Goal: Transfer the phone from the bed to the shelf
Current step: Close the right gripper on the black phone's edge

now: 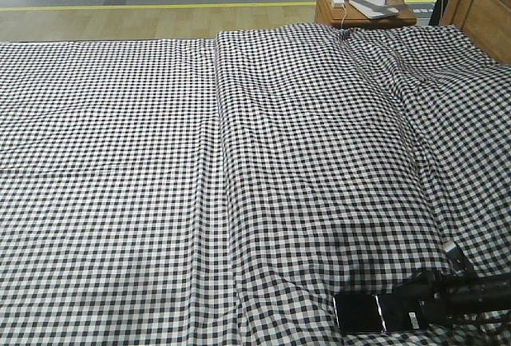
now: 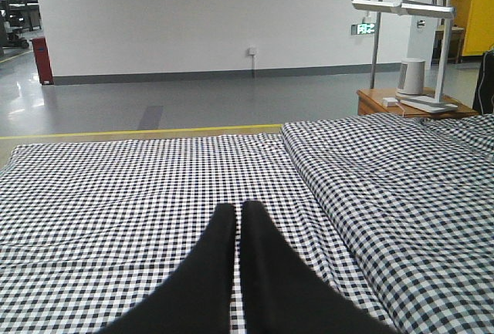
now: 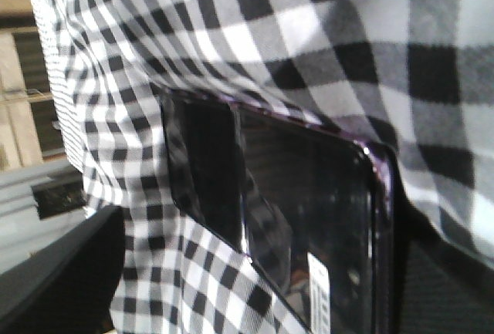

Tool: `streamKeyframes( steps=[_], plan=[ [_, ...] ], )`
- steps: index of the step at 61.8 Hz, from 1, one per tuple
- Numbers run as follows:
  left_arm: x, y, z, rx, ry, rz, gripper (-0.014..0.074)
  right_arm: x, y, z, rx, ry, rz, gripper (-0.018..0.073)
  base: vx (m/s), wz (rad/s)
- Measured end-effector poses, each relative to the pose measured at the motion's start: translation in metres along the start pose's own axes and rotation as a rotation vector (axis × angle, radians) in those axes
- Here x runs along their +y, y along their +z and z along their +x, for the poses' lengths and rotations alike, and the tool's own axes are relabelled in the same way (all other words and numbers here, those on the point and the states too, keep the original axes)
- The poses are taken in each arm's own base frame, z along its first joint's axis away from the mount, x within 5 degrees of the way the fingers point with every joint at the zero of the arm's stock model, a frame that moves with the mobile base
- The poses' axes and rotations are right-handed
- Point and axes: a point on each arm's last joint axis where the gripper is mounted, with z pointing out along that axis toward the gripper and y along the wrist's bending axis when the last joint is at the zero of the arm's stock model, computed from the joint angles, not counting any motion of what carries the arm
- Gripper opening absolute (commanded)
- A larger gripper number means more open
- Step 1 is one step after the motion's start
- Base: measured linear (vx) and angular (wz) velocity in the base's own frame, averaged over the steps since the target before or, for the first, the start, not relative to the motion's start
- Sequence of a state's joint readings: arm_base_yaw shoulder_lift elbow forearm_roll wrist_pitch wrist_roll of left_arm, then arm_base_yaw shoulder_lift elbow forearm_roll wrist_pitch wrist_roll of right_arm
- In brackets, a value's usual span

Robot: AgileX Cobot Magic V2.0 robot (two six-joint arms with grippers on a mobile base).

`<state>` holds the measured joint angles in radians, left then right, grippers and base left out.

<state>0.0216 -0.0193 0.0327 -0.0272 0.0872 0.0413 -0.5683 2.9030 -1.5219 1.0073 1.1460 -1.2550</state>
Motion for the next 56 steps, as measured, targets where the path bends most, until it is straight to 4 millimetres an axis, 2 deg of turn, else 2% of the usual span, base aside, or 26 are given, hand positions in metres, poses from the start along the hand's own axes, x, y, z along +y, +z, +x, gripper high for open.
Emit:
streamKeyframes(
  steps=[11,22,34,43,56],
  plan=[
    [0.0,0.0,0.0,0.0,0.0,0.0,0.0001,0.0,0.001,0.0,-0.005,0.004,-0.004,0.0594,0.0,0.0],
    [0.0,0.0,0.0,0.0,0.0,0.0,0.0001,0.006,0.012,-0.002,0.028,-0.017,0.006,0.059,0.0,0.0],
    [0.0,0.0,0.0,0.0,0.0,0.0,0.0001,0.011,0.02,-0.003,0.063,-0.038,0.014,0.0531,0.0,0.0],
    [0.0,0.0,0.0,0.0,0.0,0.0,0.0001,0.01,0.02,-0.002,0.078,-0.048,0.021,0.0406,0.0,0.0],
    [0.0,0.0,0.0,0.0,0.0,0.0,0.0001,0.009,0.02,0.0,0.104,-0.061,0.03,0.0095,0.0,0.0]
  ],
)
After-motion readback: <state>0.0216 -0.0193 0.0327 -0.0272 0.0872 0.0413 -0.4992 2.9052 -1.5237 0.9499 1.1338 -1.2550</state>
